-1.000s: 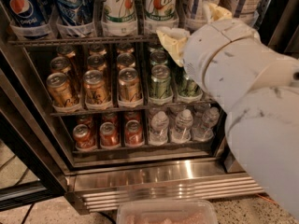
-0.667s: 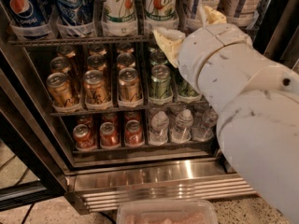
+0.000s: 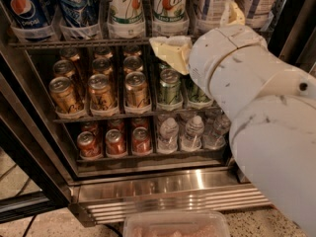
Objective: Pick 7up can from top shelf of fridge
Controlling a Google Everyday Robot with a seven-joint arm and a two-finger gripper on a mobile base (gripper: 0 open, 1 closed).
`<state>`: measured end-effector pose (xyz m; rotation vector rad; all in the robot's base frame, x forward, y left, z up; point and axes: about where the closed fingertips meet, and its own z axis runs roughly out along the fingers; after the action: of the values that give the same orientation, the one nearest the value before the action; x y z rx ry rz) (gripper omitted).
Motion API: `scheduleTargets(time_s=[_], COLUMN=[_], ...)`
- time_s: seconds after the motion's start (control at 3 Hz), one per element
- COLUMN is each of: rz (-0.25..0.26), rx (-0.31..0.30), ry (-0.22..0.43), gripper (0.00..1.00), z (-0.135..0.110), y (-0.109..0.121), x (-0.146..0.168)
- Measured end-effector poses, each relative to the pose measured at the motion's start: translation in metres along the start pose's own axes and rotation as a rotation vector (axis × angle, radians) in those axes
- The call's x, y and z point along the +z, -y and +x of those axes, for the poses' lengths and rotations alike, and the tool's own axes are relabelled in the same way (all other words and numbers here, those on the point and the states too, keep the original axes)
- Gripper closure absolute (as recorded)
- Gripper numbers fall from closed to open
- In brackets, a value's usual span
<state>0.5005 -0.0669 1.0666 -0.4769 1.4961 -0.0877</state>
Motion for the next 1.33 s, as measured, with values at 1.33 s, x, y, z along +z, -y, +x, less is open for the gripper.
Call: scheduleTargets(time_s=[1.33], rz=[0.073], rx=[0.155], ry=[0.104], gripper=[0.38], z=[-0.001], y=[-0.019], x=[0.021])
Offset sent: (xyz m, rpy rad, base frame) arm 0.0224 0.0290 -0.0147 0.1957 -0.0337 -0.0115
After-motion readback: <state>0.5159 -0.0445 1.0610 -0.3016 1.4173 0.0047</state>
